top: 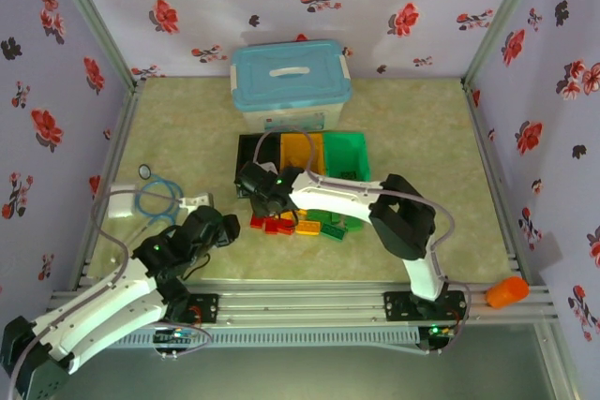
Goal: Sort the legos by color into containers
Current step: Pick up the lego from the center of the table.
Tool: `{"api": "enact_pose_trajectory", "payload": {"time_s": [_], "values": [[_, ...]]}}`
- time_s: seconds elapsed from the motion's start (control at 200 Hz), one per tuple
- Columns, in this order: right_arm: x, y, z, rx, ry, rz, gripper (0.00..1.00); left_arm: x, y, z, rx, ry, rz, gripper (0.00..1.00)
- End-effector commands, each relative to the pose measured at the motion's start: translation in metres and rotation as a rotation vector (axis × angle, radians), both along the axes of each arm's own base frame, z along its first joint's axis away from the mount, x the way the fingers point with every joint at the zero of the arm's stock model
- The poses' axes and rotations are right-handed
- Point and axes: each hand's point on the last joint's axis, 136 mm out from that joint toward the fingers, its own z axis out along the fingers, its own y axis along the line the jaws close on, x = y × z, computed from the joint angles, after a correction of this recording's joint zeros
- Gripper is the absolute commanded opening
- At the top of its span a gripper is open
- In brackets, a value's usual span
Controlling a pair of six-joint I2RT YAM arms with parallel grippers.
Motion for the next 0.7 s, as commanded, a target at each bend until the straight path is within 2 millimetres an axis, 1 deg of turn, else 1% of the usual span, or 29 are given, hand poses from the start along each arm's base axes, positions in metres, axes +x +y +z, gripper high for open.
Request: {"api": "enact_pose_trajectory", "payload": {"time_s": [0.0, 0.07, 0.25, 0.53, 0.695], "values": [[0.000, 0.002, -0.013, -0.019, 0.048, -0.028, 0.44, -0.003, 0.013, -0.005, 0.031, 0.012, 0.045, 0.66], [0.003, 0.003, -0.019, -0.026, 0.054, -0.037, 0.44, -0.004, 0.013, -0.005, 0.028, 0.013, 0.047, 0.66], [0.005, -0.007, -0.033, -0.078, 0.061, -0.068, 0.42, -0.005, 0.014, -0.007, 0.024, 0.010, 0.048, 0.66], [0.003, -0.022, -0.041, -0.138, 0.058, -0.094, 0.41, -0.003, 0.012, -0.007, 0.020, 0.005, 0.044, 0.65], [0.003, -0.019, -0.048, -0.142, 0.069, -0.088, 0.41, -0.002, 0.011, -0.007, 0.022, 0.004, 0.044, 0.65]]}}
